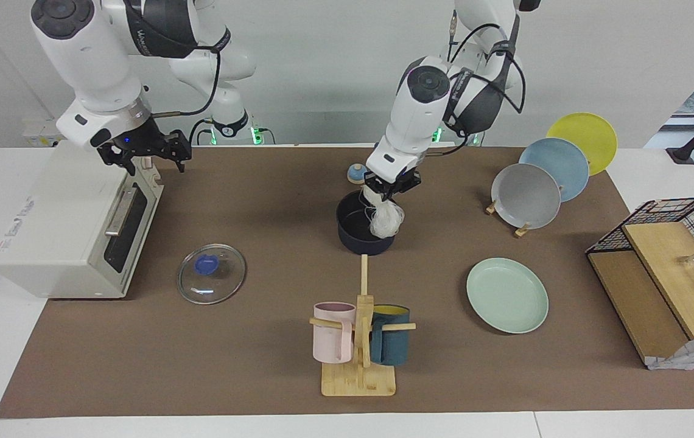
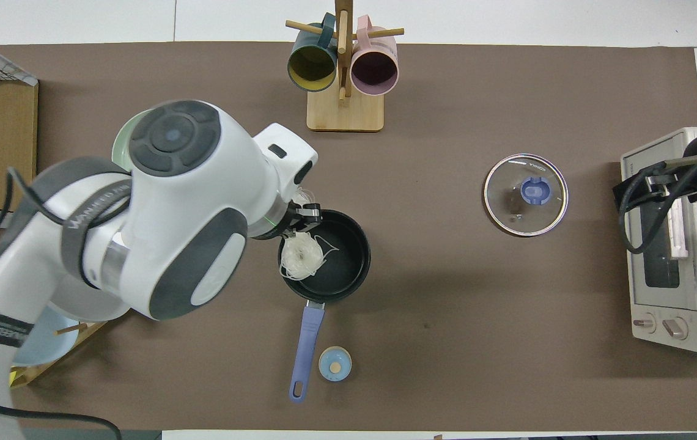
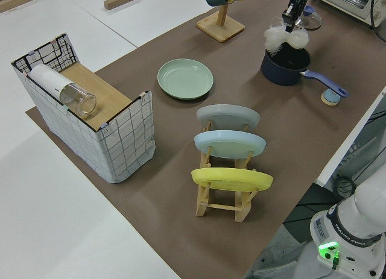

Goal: Transfer vermicelli from pot to plate
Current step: 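Lift the vermicelli from the pot and carry it to the green plate, then lower the vermicelli onto the green plate and open the left gripper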

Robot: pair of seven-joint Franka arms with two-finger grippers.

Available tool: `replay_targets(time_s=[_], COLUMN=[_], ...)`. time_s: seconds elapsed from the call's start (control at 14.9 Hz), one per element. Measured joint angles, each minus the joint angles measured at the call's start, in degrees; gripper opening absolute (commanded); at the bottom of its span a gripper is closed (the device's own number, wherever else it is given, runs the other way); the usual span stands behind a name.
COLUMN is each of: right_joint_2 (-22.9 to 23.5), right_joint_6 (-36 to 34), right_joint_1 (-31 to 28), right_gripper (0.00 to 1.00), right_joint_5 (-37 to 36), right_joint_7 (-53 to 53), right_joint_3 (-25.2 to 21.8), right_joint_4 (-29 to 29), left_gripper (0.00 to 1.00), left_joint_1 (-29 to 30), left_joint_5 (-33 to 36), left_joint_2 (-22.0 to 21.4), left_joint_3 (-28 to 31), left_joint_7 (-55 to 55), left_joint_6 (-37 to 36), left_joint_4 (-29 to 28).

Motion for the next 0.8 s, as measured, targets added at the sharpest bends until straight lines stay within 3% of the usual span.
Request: replay_targets(time_s=[0.2,0.47,0.8], right_joint_2=[0.12,0.07,-1.35], right_joint_6=[-0.07,-0.60,-0.17], right_joint_1=[-1.23,-1.96,-2.00], right_gripper=[1.00,1.00,1.00], right_joint_5=[0.15,0.20,0.22], right_joint_7=[0.00,0.00,-0.02], right_joint_3=[0.12,0.10,0.12], right_joint_4=[0.00,-0.19,-1.65], left_gripper=[0.00,0.00,0.00], left_joint_1=[6.80,17.91,26.70], left_joint_5=[-0.17,-0.26,1.23], left_joint_2=[-0.11,0.89,8.09], left_joint_3=[0.28,0.62,0.85], left_joint_7=[0.36,9.01,24.69], left_joint_6=[-4.33,-3.82,5.49], left_joint_4=[5.82,7.45,7.25])
